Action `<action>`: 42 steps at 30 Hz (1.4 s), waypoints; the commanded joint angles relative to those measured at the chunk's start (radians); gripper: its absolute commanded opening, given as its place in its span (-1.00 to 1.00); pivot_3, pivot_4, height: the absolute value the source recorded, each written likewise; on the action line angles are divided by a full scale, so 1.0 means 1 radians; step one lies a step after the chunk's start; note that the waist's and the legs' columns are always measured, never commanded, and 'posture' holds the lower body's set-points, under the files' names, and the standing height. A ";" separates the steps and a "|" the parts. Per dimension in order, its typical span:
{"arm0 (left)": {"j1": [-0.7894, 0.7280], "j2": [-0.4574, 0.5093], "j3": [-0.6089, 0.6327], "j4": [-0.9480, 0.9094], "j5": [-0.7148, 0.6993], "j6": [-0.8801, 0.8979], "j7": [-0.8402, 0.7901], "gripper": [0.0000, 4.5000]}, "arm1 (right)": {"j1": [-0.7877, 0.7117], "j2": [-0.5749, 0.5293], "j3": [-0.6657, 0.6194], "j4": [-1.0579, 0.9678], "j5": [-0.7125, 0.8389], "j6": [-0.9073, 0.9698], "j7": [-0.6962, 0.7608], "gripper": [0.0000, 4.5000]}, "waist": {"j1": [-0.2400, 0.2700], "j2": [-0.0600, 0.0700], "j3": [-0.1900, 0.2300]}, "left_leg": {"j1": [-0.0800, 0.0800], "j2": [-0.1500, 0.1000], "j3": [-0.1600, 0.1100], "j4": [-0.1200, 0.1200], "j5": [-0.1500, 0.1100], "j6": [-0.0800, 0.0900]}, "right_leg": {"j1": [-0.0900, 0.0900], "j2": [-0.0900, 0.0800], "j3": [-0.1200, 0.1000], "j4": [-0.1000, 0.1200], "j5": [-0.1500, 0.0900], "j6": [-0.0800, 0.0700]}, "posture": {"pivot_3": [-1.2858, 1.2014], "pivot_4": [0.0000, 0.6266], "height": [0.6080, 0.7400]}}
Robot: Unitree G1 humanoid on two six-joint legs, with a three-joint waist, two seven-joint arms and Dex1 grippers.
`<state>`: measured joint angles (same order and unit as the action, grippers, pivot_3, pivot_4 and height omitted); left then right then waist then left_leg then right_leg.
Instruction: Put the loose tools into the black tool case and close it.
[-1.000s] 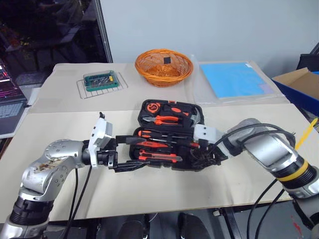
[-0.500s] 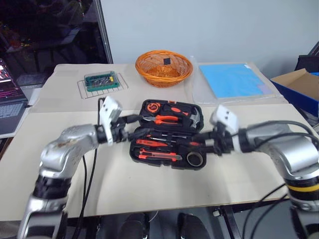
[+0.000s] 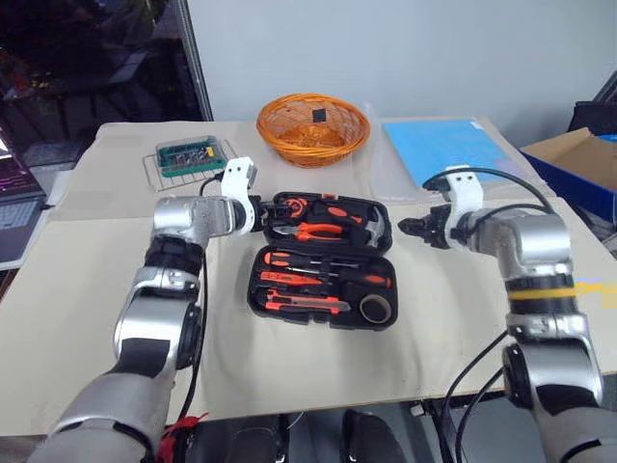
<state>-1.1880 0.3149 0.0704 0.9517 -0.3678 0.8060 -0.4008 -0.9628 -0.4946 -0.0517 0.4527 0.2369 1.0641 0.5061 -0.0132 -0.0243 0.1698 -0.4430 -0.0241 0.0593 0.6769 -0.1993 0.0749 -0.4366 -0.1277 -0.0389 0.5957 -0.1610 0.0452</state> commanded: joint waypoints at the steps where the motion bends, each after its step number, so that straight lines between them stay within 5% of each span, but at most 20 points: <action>1: -0.068 0.004 0.053 0.141 0.027 -0.094 0.006 0.83 | -0.087 0.032 -0.014 0.163 0.010 -0.093 0.045 0.16 | -0.007 0.000 0.000 | 0.000 0.000 0.000 0.000 0.000 0.000 | 0.000 0.000 0.000 0.000 0.000 0.000 | 0.03 -0.52 1.00; 4: -0.083 0.015 0.065 0.188 0.042 -0.110 -0.014 0.83 | -0.120 0.049 0.002 0.257 -0.002 -0.121 0.073 0.16 | -0.007 0.000 0.000 | 0.000 0.000 0.000 -0.001 0.000 0.000 | -0.001 0.000 0.000 0.001 0.000 0.000 | 0.03 -0.52 1.00; 8: -0.088 0.021 0.099 0.221 0.042 -0.103 -0.039 0.19 | -0.124 0.048 0.025 0.352 -0.036 -0.167 0.089 -0.11 | -0.007 0.000 0.000 | -0.002 0.000 0.000 -0.001 0.000 0.000 | -0.001 -0.001 0.000 0.002 0.001 0.001 | 0.03 -0.52 1.00; 13: -0.095 0.018 0.140 0.240 0.031 -0.092 -0.071 -0.62 | -0.119 0.030 0.039 0.326 -0.044 -0.191 0.138 -0.89 | -0.008 0.000 0.000 | -0.001 0.000 -0.001 0.000 0.000 0.000 | -0.001 -0.001 0.001 0.001 0.002 0.002 | 0.03 -0.52 1.00; 15: -0.097 0.018 0.147 0.244 0.033 -0.091 -0.083 -0.96 | -0.112 0.026 0.032 0.297 -0.035 -0.211 0.157 -1.00 | -0.004 0.000 0.000 | -0.001 0.000 -0.001 0.000 0.000 -0.001 | -0.001 -0.001 0.000 0.002 0.002 0.002 | 0.03 -0.52 1.00; 22: -0.064 0.019 0.109 0.148 0.054 -0.092 -0.262 -0.96 | -0.094 0.044 0.018 0.168 -0.008 -0.324 0.215 -1.00 | -0.004 0.000 0.001 | -0.004 -0.002 -0.001 0.000 0.000 -0.001 | -0.004 -0.002 0.001 0.008 0.002 0.002 | 0.03 -0.52 1.00; 27: 0.098 0.022 0.036 -0.123 0.124 -0.404 -0.311 -0.96 | -0.012 0.104 -0.027 0.002 0.044 -0.591 0.258 -1.00 | -0.006 0.000 0.002 | -0.006 -0.002 -0.001 -0.001 0.000 -0.001 | -0.007 -0.002 0.001 0.009 0.002 0.002 | 0.03 -0.52 1.00; 34: 0.469 0.072 -0.060 -0.497 0.277 -0.962 -0.325 -0.96 | 0.208 0.062 -0.049 -0.309 0.034 -0.712 0.256 -1.00 | 0.000 0.000 0.003 | -0.016 -0.001 0.001 -0.001 0.007 -0.012 | -0.022 -0.003 0.004 0.014 0.005 -0.002 | 0.03 -0.52 1.00; 39: 0.575 0.130 -0.071 -0.549 0.289 -1.042 -0.377 -0.96 | 0.432 -0.027 -0.037 -0.539 0.024 -0.767 0.317 -1.00 | 0.015 0.000 0.003 | -0.016 -0.001 0.001 0.001 0.001 -0.003 | -0.020 -0.004 0.002 0.013 0.005 -0.002 | 0.03 -0.52 1.00; 42: 0.639 0.195 -0.048 -0.641 0.165 -0.854 -0.499 -0.96 | 0.601 -0.094 -0.063 -0.683 0.047 -0.761 0.361 -1.00 | 0.016 0.000 0.003 | -0.015 0.000 0.001 0.003 0.001 -0.003 | -0.020 -0.004 0.002 0.013 0.004 -0.002 | 0.03 -0.52 1.00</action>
<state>-0.5860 0.4817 0.0516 0.4006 -0.1306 -0.1704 -0.7841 -0.4194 -0.5556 -0.0982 -0.0794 0.2223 0.3355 0.7991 0.0032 -0.0240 0.1723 -0.4571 -0.0240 0.0606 0.6799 -0.1979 0.0725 -0.4559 -0.1318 -0.0378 0.6084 -0.1569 0.0430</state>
